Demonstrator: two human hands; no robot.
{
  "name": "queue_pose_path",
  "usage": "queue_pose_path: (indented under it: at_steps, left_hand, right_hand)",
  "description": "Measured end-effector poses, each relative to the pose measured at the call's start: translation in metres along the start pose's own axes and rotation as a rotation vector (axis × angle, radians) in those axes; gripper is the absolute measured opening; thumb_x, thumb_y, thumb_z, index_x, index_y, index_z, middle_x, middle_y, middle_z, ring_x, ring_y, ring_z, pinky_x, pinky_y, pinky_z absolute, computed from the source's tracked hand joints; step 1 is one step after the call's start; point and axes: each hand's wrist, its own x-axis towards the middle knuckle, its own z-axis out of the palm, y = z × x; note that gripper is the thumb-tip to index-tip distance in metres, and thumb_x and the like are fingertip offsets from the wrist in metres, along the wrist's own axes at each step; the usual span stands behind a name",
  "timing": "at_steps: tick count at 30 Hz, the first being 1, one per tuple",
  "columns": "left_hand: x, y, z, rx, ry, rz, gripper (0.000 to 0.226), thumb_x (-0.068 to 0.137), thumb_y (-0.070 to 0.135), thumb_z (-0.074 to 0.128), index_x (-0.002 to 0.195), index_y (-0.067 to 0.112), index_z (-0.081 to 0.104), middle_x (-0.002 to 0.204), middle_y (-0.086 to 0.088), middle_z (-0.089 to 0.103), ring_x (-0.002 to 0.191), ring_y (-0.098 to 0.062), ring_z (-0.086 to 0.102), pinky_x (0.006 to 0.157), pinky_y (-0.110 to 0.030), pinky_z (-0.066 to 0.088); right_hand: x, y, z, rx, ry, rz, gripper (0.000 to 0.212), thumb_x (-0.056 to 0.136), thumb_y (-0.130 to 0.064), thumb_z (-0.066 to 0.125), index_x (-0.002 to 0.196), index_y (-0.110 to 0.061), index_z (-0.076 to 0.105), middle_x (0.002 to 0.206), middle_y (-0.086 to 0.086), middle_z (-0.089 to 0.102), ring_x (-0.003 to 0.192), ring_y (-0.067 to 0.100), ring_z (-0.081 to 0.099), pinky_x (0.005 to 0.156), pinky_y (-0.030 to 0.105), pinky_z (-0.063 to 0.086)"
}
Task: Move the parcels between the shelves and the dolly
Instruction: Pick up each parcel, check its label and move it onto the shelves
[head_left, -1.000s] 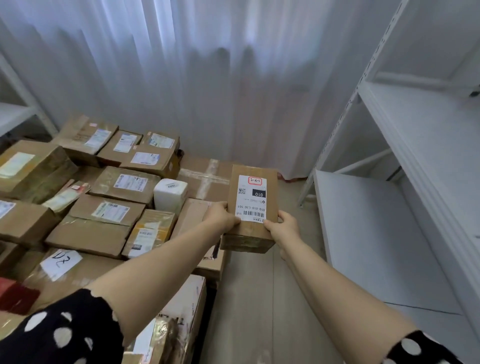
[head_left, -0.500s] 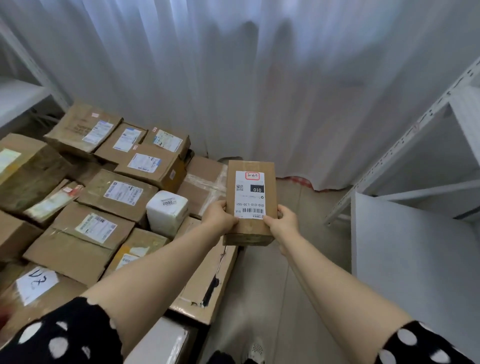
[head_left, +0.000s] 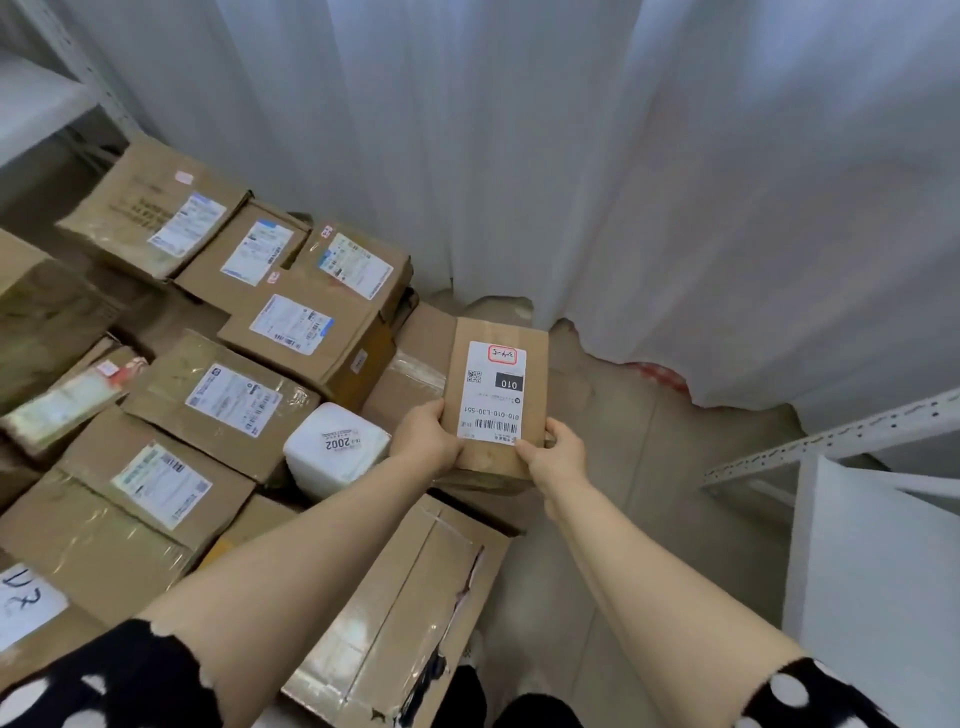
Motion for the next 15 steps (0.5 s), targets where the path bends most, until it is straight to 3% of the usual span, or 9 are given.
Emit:
queue_pose_path:
  at_steps: [4, 10, 15]
  left_hand:
    - [0.041, -0.003, -0.007, 0.052, 0.031, -0.011, 0.043, 0.082, 0.006, 0.063, 0.123, 0.015, 0.060, 0.120, -0.006, 0.065, 0.106, -0.027, 0.060, 0.088, -0.033, 0.050]
    - [0.103, -0.015, -0.013, 0.078, 0.116, -0.084, 0.055, 0.088, 0.000, 0.053, 0.138, 0.019, 0.048, 0.132, -0.004, 0.058, 0.117, -0.025, 0.054, 0.092, -0.030, 0.043]
    - [0.143, -0.031, -0.019, 0.143, 0.143, -0.145, 0.039, 0.089, 0.006, 0.052, 0.126, 0.017, 0.055, 0.124, -0.007, 0.059, 0.116, -0.029, 0.054, 0.086, -0.032, 0.043]
  right_hand:
    - [0.044, 0.000, 0.029, -0.035, -0.004, 0.043, 0.045, 0.084, -0.001, 0.065, 0.126, -0.010, 0.053, 0.107, 0.003, 0.062, 0.093, 0.017, 0.058, 0.086, 0.031, 0.049]
    - [0.105, 0.004, 0.075, -0.059, -0.073, 0.107, 0.051, 0.084, -0.003, 0.065, 0.130, -0.009, 0.045, 0.113, 0.004, 0.060, 0.095, 0.016, 0.055, 0.081, 0.027, 0.045]
    - [0.135, 0.020, 0.112, -0.105, -0.138, 0.168, 0.040, 0.085, -0.007, 0.064, 0.118, -0.018, 0.045, 0.103, -0.001, 0.061, 0.093, 0.018, 0.059, 0.080, 0.030, 0.048]
